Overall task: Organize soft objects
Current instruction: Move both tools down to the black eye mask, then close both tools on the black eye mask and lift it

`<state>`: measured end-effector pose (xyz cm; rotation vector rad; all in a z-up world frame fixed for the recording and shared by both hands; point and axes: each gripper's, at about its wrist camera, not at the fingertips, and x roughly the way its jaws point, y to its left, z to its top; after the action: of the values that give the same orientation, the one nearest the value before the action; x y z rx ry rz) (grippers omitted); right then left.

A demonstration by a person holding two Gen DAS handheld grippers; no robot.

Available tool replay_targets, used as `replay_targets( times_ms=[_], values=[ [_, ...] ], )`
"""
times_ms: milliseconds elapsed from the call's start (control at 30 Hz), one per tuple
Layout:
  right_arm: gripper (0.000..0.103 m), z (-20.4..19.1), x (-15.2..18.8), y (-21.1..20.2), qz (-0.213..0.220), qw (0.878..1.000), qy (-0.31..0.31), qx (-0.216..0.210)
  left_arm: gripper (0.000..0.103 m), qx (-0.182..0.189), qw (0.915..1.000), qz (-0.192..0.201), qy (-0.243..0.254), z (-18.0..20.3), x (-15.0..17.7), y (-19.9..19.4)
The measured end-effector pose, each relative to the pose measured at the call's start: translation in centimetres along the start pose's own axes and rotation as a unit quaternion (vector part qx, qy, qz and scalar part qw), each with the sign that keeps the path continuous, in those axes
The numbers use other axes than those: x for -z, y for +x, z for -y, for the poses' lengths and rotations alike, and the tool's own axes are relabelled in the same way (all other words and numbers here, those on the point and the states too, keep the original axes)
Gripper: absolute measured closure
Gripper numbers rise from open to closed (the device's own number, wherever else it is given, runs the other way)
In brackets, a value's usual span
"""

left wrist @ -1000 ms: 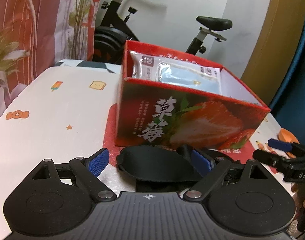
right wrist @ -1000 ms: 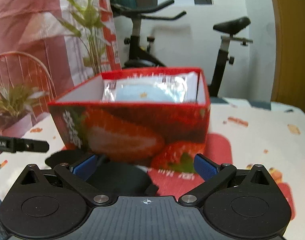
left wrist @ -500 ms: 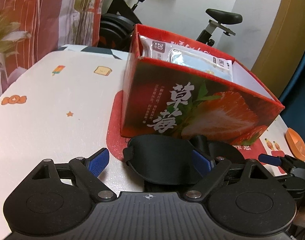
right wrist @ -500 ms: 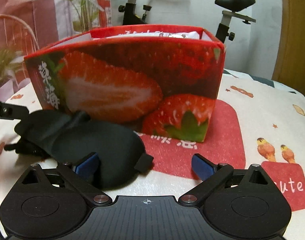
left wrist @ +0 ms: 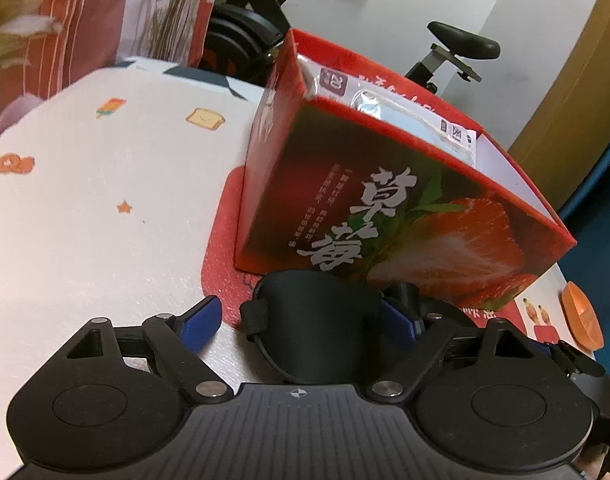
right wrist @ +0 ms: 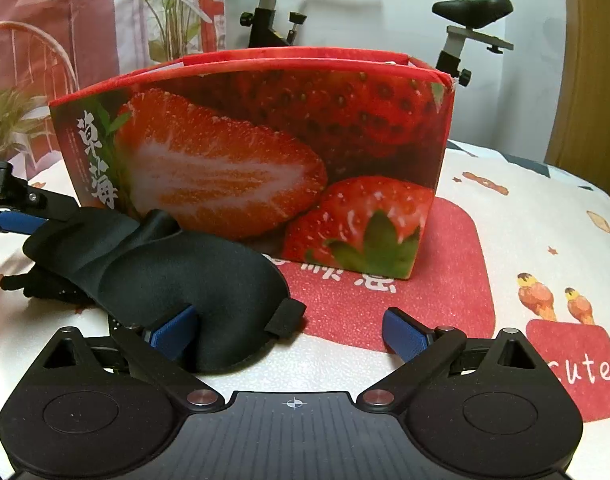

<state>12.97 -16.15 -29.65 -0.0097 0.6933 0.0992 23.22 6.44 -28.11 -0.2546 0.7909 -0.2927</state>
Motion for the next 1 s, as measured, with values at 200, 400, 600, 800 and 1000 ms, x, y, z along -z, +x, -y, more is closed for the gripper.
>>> replay_targets(
  times_ms=[200,400,600,800,1000],
  values=[
    [0.006,0.2,0.1,0.1,-0.002,1.0,0.007,-0.004,0.018,0.005,0.9999,-0.012,-0.007,0.0,0.2,1.0],
    [0.005,0.3,0.0,0.1,-0.002,1.0,0.007,-0.004,0.023,0.005,0.9998,-0.015,-0.009,0.0,0.3,1.3],
    [0.005,0.3,0.0,0.1,-0.002,1.0,0.008,-0.004,0.042,0.014,0.9998,-0.01,-0.002,0.4,0.6,0.9],
    [0.005,0.3,0.1,0.1,-0.003,1.0,0.01,-0.005,0.061,0.005,0.9995,0.016,0.027,1.3,1.1,-0.3],
    [0.005,0.3,0.1,0.1,-0.003,1.0,0.011,-0.005,0.064,-0.002,0.9989,0.033,0.034,1.8,2.2,-1.4]
  ],
)
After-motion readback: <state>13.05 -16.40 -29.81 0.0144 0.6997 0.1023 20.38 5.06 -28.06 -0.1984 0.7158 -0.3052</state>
